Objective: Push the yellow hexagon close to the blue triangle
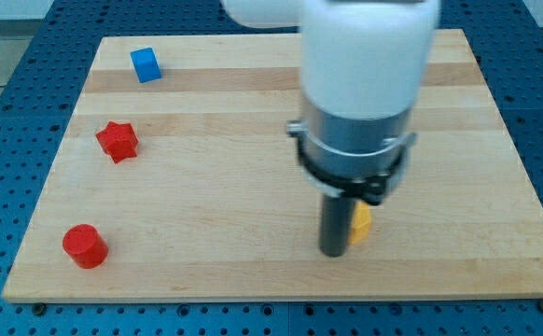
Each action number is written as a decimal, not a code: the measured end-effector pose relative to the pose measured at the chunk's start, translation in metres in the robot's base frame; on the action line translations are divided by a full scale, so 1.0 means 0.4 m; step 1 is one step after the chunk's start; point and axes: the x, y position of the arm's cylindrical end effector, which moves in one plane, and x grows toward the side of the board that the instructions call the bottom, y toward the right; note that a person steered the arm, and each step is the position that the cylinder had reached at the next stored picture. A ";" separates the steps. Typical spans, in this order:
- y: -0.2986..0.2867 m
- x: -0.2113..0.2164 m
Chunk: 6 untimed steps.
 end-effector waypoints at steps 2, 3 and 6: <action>0.151 -0.091; 0.136 0.001; 0.006 -0.079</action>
